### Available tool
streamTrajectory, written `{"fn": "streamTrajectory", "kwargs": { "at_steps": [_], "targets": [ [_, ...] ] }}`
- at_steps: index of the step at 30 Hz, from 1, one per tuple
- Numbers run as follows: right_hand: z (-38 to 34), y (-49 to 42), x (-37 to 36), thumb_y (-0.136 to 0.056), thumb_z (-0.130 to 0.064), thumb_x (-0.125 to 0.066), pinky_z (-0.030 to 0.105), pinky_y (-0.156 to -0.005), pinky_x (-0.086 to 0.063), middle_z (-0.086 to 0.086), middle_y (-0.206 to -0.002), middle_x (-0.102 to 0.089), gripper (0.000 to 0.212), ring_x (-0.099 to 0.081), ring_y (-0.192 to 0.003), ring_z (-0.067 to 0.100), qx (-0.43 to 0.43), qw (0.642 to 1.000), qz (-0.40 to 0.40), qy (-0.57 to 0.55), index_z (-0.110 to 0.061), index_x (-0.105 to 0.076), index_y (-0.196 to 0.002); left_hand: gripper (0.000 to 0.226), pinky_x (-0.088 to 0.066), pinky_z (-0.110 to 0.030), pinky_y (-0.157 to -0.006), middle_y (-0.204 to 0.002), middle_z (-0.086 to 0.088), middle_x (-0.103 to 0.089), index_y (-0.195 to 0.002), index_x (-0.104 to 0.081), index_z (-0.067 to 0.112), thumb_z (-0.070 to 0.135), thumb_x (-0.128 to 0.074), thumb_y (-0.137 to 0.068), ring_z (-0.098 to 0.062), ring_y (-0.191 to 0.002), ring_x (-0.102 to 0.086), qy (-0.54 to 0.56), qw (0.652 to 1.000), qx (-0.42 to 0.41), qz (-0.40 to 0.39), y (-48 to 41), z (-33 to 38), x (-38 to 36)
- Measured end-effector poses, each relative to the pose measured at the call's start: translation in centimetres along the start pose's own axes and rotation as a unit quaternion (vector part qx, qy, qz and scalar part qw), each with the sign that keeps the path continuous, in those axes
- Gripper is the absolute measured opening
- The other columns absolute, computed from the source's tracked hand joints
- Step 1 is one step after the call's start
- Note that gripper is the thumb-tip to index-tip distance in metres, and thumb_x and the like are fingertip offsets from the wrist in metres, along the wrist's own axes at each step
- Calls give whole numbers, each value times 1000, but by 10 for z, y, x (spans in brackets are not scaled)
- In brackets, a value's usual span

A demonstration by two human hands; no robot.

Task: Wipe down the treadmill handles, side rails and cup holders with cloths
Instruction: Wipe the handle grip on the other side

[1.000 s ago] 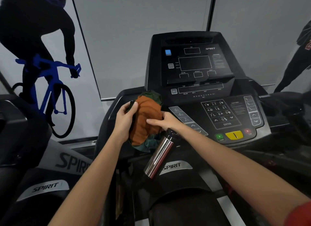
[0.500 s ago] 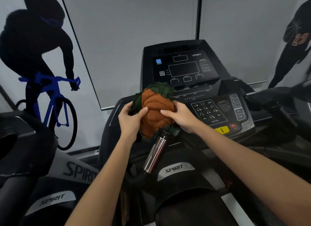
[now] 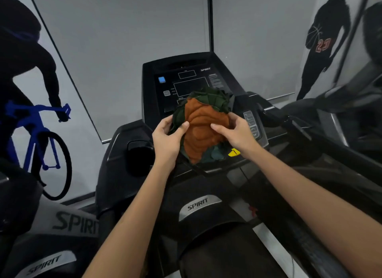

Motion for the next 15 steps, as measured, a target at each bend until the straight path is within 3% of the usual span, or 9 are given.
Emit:
{"fn": "streamTrajectory", "kwargs": {
  "at_steps": [3, 6, 8, 12, 15],
  "targets": [
    [15, 13, 25, -81, -15, -70, 13, -73, -53, -4, -96, -66, 18, -65, -82, -3, -18, 999, 11, 38, -26, -60, -91, 23, -54, -23, -85, -101, 2, -68, -99, -63, 18, 6, -69, -81, -11, -99, -64, 0, 1000, 21, -22, 14, -16, -21],
    [34, 19, 48, -79, -22, -72, 29, -88, -52, 9, -111, -61, 22, -61, -100, 15, -43, 996, 39, 75, -19, -64, -99, 22, -54, -24, -84, -99, 3, -67, -101, -62, 16, 5, -67, -82, -11, -96, -64, -4, 998, 42, -45, 25, -31, -38],
    [43, 22, 61, -76, -30, -73, 32, -92, -51, 13, -115, -56, 34, -58, -104, 18, -48, 991, 49, 114, -14, -66, -105, 19, -55, -27, -83, -98, 2, -68, -100, -63, 16, 6, -66, -84, -13, -95, -65, -5, 996, 62, -64, 30, -42, -49],
    [54, 23, 86, -78, -25, -72, 37, -90, -52, 13, -102, -65, 19, -63, -94, 18, -46, 985, 66, 152, -20, -69, -97, 15, -54, -31, -83, -96, -3, -70, -95, -65, 16, 5, -63, -85, -21, -96, -65, -1, 985, 114, -127, 39, -63, -75],
    [68, 24, 106, -81, -18, -69, 35, -72, -53, 7, -79, -68, 11, -63, -75, 20, -70, 984, 68, 147, -28, -65, -83, 15, -53, -38, -87, -99, -9, -69, -96, -66, 13, 5, -61, -85, -27, -99, -64, 19, 961, 160, -223, 46, -83, -104]
  ]
}}
Point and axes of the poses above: each hand's wrist, its own y-axis away from the middle knuckle, its own x-axis out of the back of the hand, z = x × y, the point moved 7 cm from there along -y, towards the middle knuckle
